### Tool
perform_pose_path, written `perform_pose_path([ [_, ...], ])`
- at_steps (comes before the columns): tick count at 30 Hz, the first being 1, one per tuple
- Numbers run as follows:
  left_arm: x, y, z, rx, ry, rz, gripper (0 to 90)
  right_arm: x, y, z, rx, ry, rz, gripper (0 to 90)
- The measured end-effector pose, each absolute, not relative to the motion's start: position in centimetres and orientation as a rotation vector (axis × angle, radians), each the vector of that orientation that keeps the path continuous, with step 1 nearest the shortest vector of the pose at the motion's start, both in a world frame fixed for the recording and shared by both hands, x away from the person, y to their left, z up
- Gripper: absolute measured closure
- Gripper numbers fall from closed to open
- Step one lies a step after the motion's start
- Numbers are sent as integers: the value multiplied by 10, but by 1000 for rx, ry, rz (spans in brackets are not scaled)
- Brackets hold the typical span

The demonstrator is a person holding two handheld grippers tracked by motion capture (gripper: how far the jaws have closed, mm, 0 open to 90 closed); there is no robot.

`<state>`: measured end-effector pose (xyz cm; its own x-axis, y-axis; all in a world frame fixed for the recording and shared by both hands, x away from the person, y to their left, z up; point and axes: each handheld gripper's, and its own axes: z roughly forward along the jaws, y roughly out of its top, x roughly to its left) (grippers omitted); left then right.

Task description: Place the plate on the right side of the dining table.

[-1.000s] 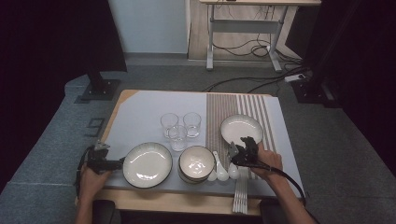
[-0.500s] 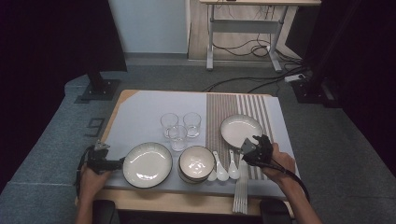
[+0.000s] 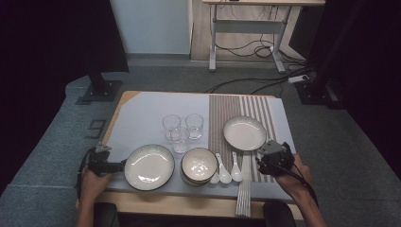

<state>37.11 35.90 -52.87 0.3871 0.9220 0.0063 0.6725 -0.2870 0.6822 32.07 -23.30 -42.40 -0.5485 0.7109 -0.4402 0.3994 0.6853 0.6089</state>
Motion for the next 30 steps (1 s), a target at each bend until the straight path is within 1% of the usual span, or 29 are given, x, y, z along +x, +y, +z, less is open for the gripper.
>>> perform_pose_path([
  [2,371,359,-529,2055,1362,545,29,317,-238,-425,899,2200,641,246],
  [7,371,359,-529,2053,1362,546,30,312,-249,-433,1035,2183,745,144],
  [10,371,359,-529,2054,1362,545,30,311,-254,-440,1100,2154,778,128],
  [11,371,359,-529,2055,1362,545,30,311,-255,-444,1123,2151,799,105],
  [13,371,359,-529,2054,1362,546,30,313,-256,-450,1162,2137,814,24],
  [14,371,359,-529,2054,1362,546,30,314,-257,-454,1187,2131,828,0],
  [20,371,359,-529,2050,1363,547,30,323,-263,-478,1291,2116,871,0],
  [22,371,359,-529,2050,1363,547,30,328,-264,-489,1309,2087,827,0],
  [30,370,359,-529,2049,1363,547,30,337,-268,-510,1380,2052,818,0],
])
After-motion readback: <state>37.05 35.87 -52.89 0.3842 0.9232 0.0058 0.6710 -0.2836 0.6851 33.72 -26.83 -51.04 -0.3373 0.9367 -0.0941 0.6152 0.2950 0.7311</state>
